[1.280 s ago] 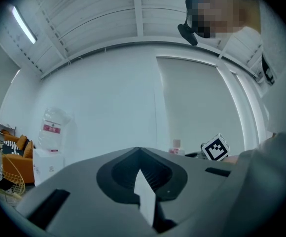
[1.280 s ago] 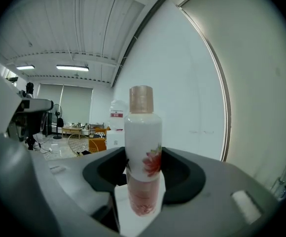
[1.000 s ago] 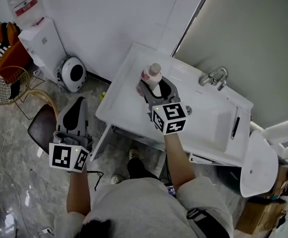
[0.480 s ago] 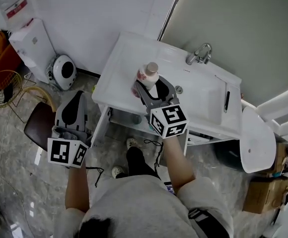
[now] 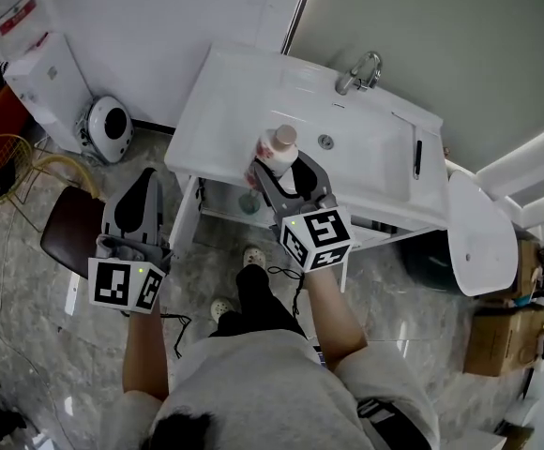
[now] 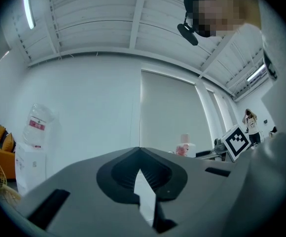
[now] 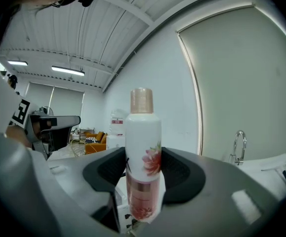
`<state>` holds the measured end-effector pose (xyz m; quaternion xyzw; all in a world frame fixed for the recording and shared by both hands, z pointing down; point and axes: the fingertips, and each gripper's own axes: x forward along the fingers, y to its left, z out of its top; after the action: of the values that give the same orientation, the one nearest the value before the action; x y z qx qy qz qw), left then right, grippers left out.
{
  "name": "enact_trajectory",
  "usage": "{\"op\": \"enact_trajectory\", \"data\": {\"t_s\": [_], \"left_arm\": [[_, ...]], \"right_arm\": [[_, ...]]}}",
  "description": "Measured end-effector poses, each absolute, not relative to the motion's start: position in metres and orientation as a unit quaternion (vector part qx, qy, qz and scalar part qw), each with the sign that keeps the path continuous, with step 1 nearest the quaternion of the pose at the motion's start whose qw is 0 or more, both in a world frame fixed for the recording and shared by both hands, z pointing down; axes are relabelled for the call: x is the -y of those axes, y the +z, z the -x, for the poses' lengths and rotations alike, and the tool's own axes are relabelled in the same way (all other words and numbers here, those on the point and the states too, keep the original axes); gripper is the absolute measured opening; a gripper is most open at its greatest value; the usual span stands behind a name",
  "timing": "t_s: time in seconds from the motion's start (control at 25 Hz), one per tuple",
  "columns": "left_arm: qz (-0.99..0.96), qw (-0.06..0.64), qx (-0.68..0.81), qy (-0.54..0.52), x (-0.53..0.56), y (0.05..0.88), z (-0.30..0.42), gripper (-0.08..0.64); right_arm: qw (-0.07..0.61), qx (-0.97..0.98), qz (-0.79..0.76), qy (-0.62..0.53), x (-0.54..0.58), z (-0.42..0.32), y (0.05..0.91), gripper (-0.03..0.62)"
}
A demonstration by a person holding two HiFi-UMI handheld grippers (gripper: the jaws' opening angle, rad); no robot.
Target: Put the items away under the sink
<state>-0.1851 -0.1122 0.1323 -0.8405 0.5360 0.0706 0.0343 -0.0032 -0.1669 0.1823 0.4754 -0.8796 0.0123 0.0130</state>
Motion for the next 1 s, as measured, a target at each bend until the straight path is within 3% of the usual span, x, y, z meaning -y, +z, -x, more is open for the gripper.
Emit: {"op": "enact_trajectory", "data": {"t_s": [1.0], "left_arm": [[0.824, 0.011, -0.563, 0.057, 0.098, 0.167, 0.127, -0.002]], "right_arm": [[-0.007, 0.903, -0.427, 0.043, 0.126, -0.03, 0.227, 0.229]]}}
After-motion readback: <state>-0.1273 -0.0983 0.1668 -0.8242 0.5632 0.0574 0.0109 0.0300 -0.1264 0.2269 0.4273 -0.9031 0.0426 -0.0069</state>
